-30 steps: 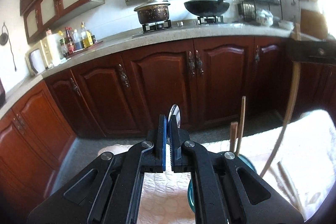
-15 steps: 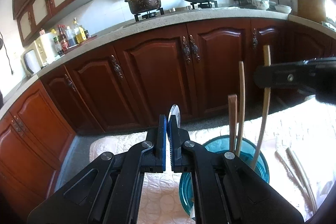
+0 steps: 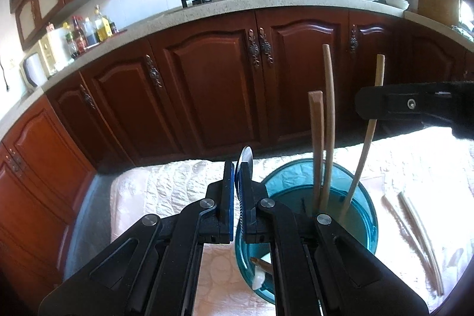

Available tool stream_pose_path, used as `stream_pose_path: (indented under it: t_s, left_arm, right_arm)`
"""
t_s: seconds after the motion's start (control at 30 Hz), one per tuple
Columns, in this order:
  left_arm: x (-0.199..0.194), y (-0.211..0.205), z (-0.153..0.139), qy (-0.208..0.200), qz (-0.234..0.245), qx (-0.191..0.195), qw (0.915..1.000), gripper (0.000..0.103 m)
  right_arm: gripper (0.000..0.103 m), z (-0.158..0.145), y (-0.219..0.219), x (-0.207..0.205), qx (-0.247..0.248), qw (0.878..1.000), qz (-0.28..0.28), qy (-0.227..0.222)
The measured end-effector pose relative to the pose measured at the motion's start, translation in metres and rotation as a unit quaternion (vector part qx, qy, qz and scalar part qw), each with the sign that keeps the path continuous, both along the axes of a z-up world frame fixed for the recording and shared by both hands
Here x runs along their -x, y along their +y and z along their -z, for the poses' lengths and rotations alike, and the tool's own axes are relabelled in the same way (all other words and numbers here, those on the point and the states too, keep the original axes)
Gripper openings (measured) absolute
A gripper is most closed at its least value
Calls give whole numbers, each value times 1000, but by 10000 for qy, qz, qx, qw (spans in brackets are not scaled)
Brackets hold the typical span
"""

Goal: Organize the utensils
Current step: 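Lower into the cup and open the left tool while the right tool releases the chopstick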

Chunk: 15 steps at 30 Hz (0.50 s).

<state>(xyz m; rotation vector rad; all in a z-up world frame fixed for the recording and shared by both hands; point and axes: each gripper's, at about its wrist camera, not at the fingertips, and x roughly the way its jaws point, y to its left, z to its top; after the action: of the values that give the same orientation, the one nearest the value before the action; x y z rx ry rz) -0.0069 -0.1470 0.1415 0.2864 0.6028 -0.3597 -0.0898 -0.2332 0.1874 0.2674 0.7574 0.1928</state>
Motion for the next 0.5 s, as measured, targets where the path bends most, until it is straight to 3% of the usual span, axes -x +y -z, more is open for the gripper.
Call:
stream_pose_path:
  t_s: [0.07,0.23,0.37,0.5]
  left_arm:
    - [0,0,-1,91,49,69,9999,2]
    - [2,3,-5,319,143,273,9990,6]
    - [7,10,-12,459,179,492,9976,22]
    - [12,17,-22,543,193,721,9957,29]
  right_arm:
    - [27,0,-1,2,-16,10000,20,5]
    - [27,4,-7,7,-97,9999,78,73]
    - [27,4,-14,12,-283,9994,166,74]
    - [27,-1,-18,17,-298,9994,196,39]
